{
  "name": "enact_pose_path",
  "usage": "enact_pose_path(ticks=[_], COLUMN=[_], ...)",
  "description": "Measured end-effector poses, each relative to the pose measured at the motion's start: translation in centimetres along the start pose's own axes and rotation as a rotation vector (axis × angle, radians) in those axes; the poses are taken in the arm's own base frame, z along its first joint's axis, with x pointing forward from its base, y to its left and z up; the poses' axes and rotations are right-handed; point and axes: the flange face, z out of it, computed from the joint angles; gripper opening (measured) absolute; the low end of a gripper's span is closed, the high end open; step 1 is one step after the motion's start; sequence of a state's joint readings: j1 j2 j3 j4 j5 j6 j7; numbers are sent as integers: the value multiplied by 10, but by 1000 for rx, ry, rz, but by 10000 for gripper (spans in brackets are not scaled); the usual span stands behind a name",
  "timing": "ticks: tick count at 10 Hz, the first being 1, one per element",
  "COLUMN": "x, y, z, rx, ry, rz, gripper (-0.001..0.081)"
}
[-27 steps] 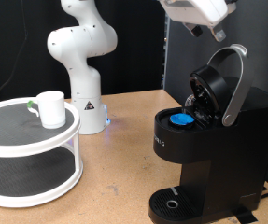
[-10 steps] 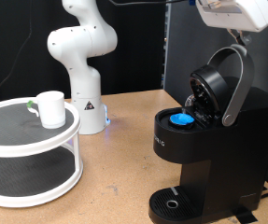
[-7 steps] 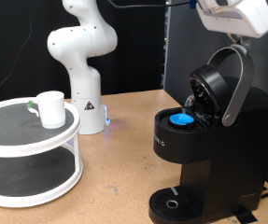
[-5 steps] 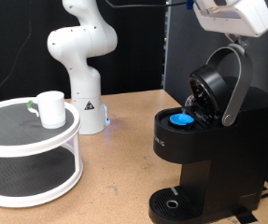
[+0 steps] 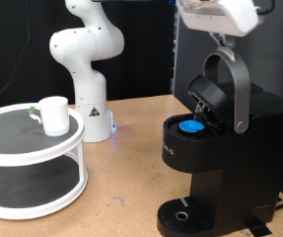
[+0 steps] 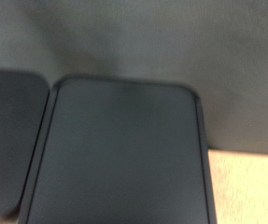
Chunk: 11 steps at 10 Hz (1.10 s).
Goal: Make a cup of coffee with the keurig machine
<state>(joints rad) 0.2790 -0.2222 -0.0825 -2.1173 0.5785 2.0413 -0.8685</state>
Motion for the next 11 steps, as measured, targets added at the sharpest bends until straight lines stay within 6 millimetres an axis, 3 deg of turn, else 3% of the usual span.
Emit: enact_pose_path(ticks=[3,6,8,11], x=[-25,-51,-69,-92], y=[25,49,65,84], z=[-12,-11,3,44], rx=[-61,-115,-135,-157], ry=[-54,-121,-177,-220], rz=[25,56,70,88], gripper=[2,2,2,2])
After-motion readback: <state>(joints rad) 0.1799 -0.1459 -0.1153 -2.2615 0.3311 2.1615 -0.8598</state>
